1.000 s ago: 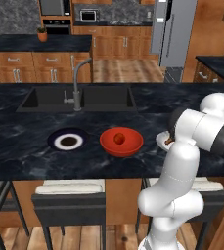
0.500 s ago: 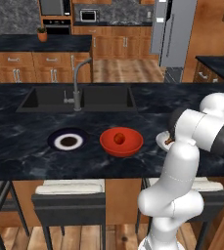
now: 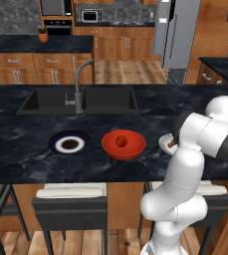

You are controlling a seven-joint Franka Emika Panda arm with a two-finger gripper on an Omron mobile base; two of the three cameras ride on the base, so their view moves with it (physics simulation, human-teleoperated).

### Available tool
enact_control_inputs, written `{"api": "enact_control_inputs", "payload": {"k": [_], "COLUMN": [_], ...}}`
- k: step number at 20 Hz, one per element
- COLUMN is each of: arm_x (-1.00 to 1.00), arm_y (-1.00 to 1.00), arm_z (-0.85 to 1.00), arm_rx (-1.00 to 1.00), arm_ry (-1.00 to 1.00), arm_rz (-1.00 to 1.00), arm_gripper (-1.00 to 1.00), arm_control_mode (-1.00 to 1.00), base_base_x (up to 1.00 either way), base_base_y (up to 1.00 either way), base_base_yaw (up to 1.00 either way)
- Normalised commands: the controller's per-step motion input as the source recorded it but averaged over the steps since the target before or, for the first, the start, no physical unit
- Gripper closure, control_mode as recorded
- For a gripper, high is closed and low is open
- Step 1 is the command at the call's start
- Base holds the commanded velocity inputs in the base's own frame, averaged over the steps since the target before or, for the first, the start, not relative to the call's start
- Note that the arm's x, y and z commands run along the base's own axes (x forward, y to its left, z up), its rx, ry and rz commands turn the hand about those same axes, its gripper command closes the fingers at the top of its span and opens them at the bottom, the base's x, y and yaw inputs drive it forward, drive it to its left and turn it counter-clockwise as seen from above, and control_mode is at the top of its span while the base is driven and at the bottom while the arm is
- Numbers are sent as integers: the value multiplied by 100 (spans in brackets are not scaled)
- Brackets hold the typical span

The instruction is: Pick the chicken drumstick and tomato from their plates and place them in the bowl. Then put the bowl in the fridge.

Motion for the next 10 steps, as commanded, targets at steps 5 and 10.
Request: {"api": "enact_control_inputs", "payload": {"k": [5,10], "arm_x": [-37,-36], "arm_y": [40,48], "arm_z": [13,15], "arm_rx": [12,3], "arm_ry": [8,20], "arm_rz": [0,0], "arm_gripper": [-100,-100], "arm_control_mode": [-100,-100], "base_base_x": [0,0], "base_base_y": [0,0], "base_base_yaw": [0,0]}}
